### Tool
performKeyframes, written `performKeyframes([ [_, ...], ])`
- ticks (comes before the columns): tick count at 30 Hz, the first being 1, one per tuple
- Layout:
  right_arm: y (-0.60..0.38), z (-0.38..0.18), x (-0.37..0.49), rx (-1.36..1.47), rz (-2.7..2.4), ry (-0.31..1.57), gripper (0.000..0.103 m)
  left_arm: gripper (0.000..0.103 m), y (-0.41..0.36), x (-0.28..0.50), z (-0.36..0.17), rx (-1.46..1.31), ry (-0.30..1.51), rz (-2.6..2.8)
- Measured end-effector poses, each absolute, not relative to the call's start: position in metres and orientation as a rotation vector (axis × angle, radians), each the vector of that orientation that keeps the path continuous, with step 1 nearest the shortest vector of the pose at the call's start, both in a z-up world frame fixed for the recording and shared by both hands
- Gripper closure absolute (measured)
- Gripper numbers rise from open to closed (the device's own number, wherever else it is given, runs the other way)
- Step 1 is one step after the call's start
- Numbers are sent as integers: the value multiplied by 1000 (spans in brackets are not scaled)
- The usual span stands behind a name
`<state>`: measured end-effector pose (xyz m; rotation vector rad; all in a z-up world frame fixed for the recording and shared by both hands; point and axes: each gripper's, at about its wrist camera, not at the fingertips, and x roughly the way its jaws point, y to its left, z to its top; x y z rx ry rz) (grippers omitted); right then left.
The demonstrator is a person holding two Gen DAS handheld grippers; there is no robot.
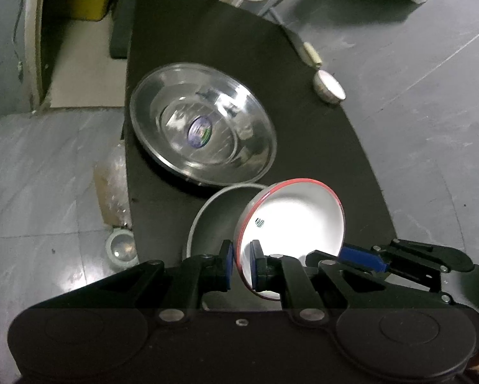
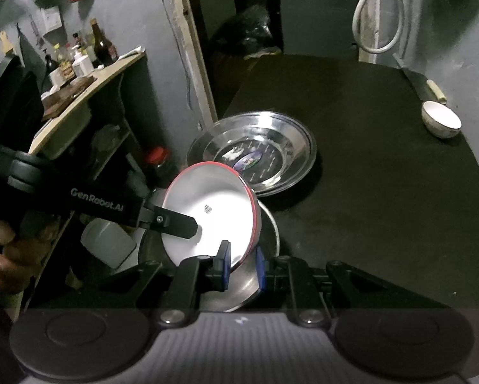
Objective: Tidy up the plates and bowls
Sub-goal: 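Lower the white bowl into the steel bowl and open the left tool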
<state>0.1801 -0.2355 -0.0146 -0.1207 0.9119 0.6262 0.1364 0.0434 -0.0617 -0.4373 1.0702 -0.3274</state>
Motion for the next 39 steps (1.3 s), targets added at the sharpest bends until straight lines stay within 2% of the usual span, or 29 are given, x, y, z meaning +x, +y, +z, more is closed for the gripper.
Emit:
performKeyframes([
  [7,-229,-23,183,-159,653,951,84,93,42,136,-67,-425,1125,-289],
  [39,-225,-26,192,-176,675,974,81,87,37,147,-69,-420,1166,-263],
])
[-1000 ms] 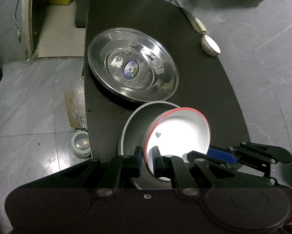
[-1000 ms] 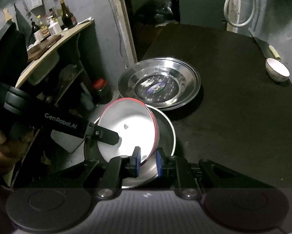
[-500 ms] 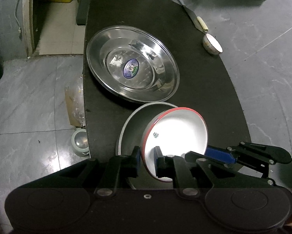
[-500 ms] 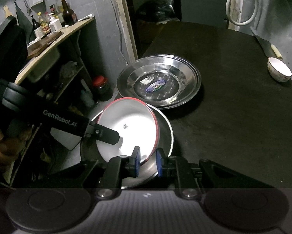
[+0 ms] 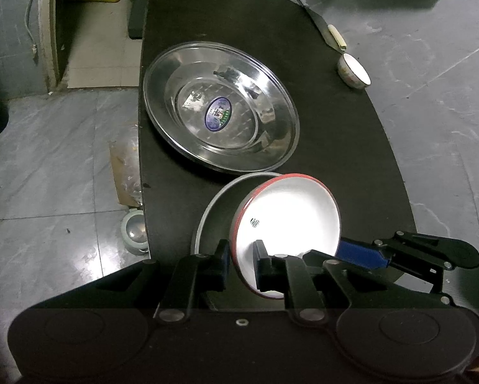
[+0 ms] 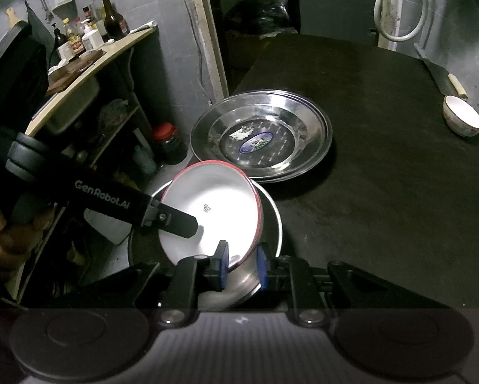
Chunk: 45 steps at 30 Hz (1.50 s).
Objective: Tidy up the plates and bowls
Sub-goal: 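Lower the white bowl into the steel bowl and open the left tool, then move the left tool to the second white bowl and grasp its rim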
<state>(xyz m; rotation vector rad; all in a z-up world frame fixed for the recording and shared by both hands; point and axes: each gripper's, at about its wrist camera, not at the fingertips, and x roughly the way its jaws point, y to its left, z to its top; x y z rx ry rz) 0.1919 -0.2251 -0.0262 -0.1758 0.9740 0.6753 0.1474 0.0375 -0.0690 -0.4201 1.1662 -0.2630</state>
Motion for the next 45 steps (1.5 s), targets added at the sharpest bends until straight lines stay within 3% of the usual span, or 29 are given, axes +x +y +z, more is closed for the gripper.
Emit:
performKeyframes([
  [17,-226,-24,189,-193,700,970,80,75,33,150,-65,-416,1195,-254],
  [21,-226,-25,187,-206,705,970,76,63,33,150,-60,-405,1180,-238],
  [29,-232,-21,181,-204,711,944,74,62,36,148,-54,-424,1161,-224],
  [30,-234,-20,180,-196,713,933,70,60,36,148,-51,-423,1152,-223],
  [32,-239,-17,178,-193,691,906,49,53,35,147,-44,-419,1128,-225],
  [36,-255,-12,176,-146,674,868,38,29,29,148,-32,-373,1077,-205],
  [38,-264,-10,177,-127,653,850,32,23,23,151,-25,-327,1041,-185],
  [41,-277,-11,182,-99,604,829,12,2,16,159,-20,-311,1005,-148],
  [43,-288,-13,189,-71,570,822,1,1,12,166,-19,-302,992,-120],
  [45,-300,-17,198,-37,538,834,0,1,2,177,-20,-269,994,-96],
])
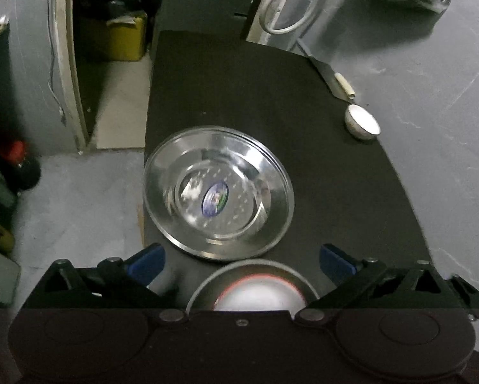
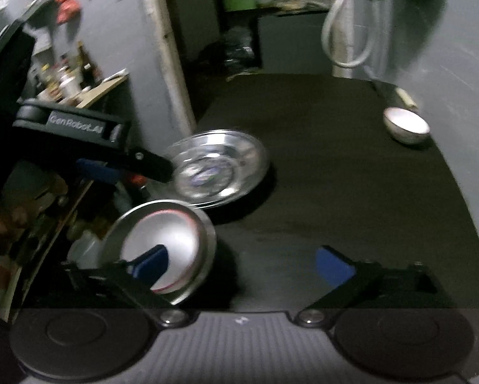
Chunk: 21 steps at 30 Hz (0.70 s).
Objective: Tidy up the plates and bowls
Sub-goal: 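Move the left tool to the second white bowl and grasp its rim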
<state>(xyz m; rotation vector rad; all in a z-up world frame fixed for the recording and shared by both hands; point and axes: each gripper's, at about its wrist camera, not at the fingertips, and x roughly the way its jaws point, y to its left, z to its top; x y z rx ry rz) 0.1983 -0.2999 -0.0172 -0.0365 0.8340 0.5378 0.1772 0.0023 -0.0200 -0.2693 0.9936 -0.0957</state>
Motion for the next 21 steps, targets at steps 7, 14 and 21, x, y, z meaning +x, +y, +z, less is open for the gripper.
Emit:
performKeyframes([
  [7,-349,-33,238,106,442,812,0,1,-37,222,-18,-123,989,-53],
  [14,-383,-57,287,204,384,811,0,1,-76,279,-20,-11,1017,-17],
  [21,-398,-72,336,242,297,799,0,1,-120,354,-18,90,995,-20],
])
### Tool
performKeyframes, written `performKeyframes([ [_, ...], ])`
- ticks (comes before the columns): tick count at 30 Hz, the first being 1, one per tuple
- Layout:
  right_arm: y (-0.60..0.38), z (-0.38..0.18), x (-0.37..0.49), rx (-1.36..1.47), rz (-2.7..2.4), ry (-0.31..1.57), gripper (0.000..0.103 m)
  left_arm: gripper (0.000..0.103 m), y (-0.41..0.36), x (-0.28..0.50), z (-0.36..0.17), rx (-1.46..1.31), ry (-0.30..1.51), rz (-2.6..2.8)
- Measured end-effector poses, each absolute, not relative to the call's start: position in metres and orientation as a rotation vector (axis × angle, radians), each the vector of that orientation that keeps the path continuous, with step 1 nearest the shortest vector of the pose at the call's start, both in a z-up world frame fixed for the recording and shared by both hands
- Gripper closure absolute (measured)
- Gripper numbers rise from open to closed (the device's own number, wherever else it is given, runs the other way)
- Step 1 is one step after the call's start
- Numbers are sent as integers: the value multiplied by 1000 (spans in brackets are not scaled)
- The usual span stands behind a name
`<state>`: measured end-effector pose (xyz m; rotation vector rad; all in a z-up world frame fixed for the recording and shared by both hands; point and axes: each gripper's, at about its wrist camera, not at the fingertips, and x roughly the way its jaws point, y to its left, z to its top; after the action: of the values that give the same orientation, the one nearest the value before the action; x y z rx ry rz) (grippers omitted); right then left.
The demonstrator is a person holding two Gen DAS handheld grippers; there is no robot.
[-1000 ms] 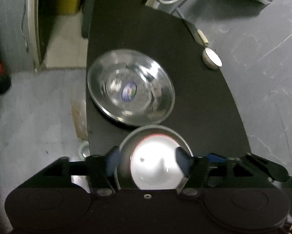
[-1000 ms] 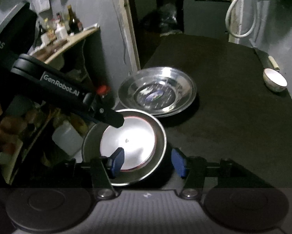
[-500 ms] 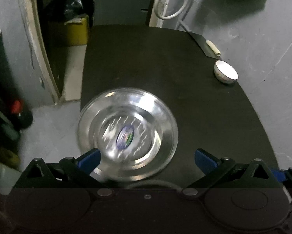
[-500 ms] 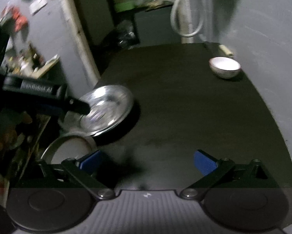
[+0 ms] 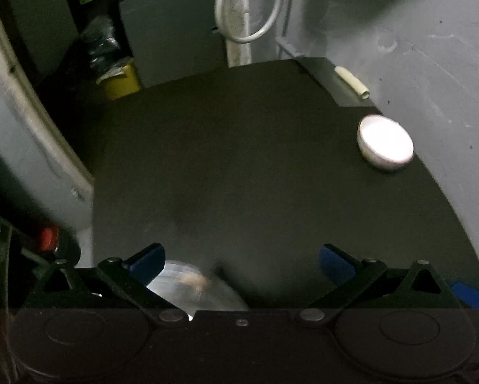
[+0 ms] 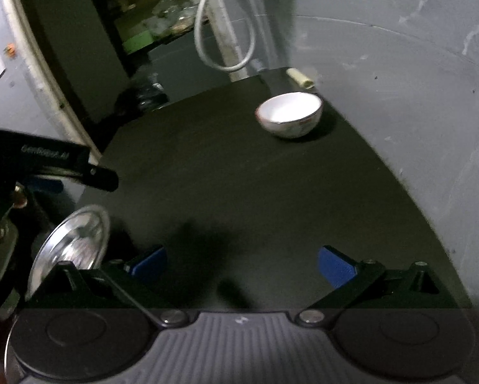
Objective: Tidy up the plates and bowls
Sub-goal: 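Move the left tool to the second white bowl and grasp its rim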
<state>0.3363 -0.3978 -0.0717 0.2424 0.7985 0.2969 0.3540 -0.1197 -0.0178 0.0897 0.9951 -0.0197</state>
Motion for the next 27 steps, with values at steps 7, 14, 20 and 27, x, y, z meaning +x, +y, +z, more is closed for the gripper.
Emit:
performKeyframes([
  [7,-401,-78,382,321,286,784,0,1,-170,440,-22,149,1014,-86],
  [14,-404,-80,418,380,183,722,0,1,-214,499,-30,253,1019,-140],
  [20,-417,-82,441,425,105,686,0,1,-230,523,-41,228,1036,-160],
  [27,-429,-90,460,489,5,671,15,10,-239,531,-54,231,1051,-185],
])
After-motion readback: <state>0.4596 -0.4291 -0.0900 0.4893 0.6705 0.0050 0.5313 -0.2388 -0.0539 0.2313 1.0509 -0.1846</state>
